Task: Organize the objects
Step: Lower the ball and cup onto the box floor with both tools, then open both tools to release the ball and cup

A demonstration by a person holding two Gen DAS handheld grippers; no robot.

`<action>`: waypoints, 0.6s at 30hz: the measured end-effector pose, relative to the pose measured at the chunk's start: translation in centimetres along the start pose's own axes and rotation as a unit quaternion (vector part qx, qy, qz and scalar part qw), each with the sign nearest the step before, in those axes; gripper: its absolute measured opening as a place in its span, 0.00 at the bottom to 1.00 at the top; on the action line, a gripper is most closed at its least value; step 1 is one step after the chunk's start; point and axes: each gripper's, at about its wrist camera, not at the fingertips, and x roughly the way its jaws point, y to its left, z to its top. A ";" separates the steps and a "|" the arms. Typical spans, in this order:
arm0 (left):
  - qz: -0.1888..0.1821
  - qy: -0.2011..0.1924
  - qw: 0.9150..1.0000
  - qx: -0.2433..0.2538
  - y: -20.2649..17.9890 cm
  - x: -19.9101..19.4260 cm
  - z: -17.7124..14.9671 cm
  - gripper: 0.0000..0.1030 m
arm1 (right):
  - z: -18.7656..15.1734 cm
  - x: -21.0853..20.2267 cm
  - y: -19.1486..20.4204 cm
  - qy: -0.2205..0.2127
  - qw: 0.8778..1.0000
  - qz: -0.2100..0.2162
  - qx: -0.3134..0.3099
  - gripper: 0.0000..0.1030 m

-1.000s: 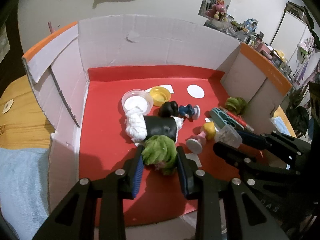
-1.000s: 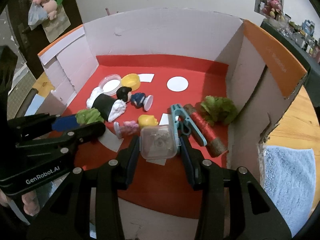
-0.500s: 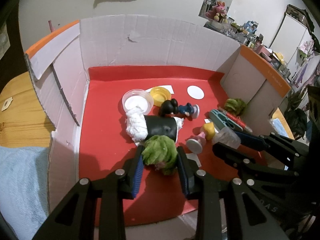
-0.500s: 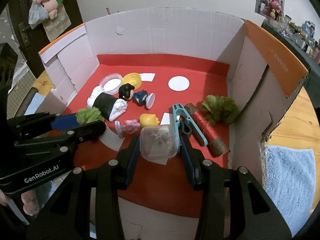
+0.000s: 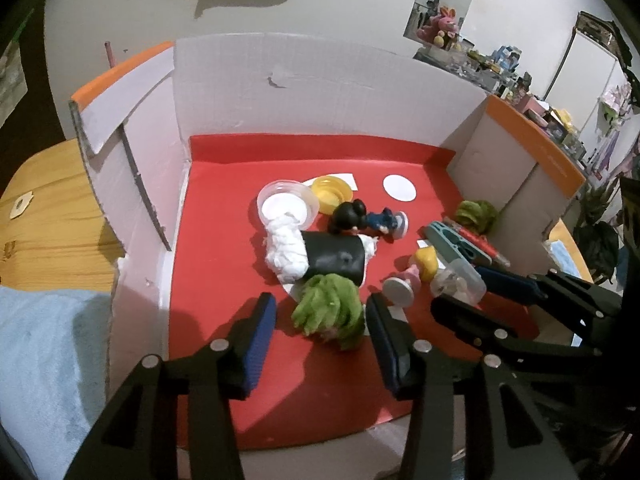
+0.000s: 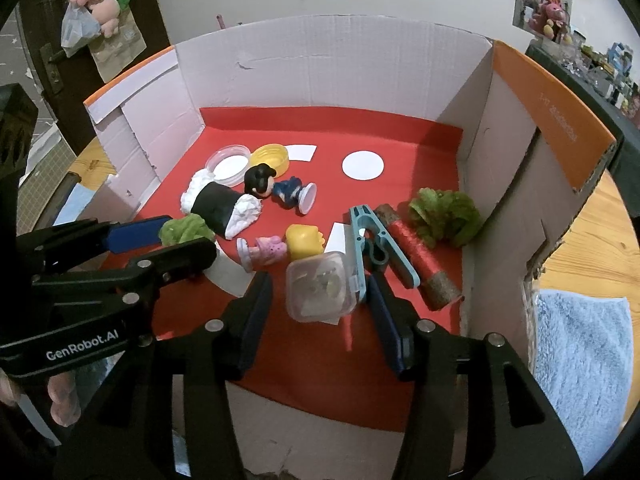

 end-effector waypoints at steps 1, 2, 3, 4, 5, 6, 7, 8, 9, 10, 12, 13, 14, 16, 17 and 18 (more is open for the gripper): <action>0.001 -0.001 1.000 0.001 0.0 -0.1 -0.1 0.50 | -0.1 0.0 0.0 0.000 1.000 0.000 0.000 0.47; 0.003 -0.001 1.000 0.001 -0.1 -0.1 -0.1 0.53 | -0.1 -0.1 0.1 0.000 1.000 -0.001 -0.001 0.47; 0.006 -0.003 1.000 0.002 -0.1 -0.2 -0.2 0.55 | -0.1 -0.2 0.1 0.000 1.000 -0.001 -0.002 0.48; 0.009 -0.004 1.000 0.003 -0.1 -0.2 -0.2 0.56 | -0.2 -0.3 0.2 0.000 1.000 -0.002 -0.004 0.49; 0.011 -0.004 1.000 0.003 -0.1 -0.3 -0.2 0.58 | -0.2 -0.3 0.3 0.000 1.000 -0.004 -0.006 0.50; 0.012 -0.005 1.000 0.003 -0.1 -0.3 -0.3 0.58 | -0.2 -0.5 0.3 -0.001 1.000 -0.004 -0.006 0.51; 0.012 -0.006 1.000 0.003 -0.1 -0.4 -0.4 0.58 | -0.3 -0.6 0.4 -0.002 1.000 -0.003 -0.006 0.51; 0.011 -0.006 1.000 0.004 -0.1 -0.5 -0.4 0.58 | -0.4 -0.7 0.3 -0.003 1.000 -0.002 -0.006 0.51; 0.012 -0.007 1.000 0.005 -0.2 -0.6 -0.5 0.59 | -0.4 -0.8 0.3 -0.003 1.000 -0.002 -0.006 0.51; 0.012 -0.007 1.000 0.005 -0.2 -0.6 -0.4 0.59 | -0.4 -0.8 0.4 -0.004 1.000 -0.002 -0.007 0.51; 0.014 -0.009 1.000 0.008 -0.3 -0.7 -0.5 0.59 | -0.5 -1.0 0.5 -0.005 1.000 -0.002 -0.007 0.52; 0.014 -0.010 1.000 0.008 -0.3 -0.7 -0.6 0.59 | -0.5 -1.1 0.5 -0.006 1.000 -0.002 -0.008 0.53; 0.014 -0.010 1.000 0.008 -0.3 -0.8 -0.6 0.59 | -0.6 -1.2 0.6 -0.007 1.000 -0.002 -0.008 0.54; 0.013 -0.012 1.000 0.007 -0.3 -1.0 -0.7 0.59 | -0.7 -1.4 0.7 -0.009 1.000 -0.002 -0.008 0.54; 0.012 -0.013 1.000 0.007 -0.3 -1.2 -0.8 0.59 | -0.7 -1.5 0.7 -0.010 1.000 -0.002 -0.008 0.54; 0.012 -0.015 1.000 0.007 -0.3 -1.4 -0.8 0.59 | -0.8 -1.6 0.8 -0.012 1.000 -0.001 -0.008 0.55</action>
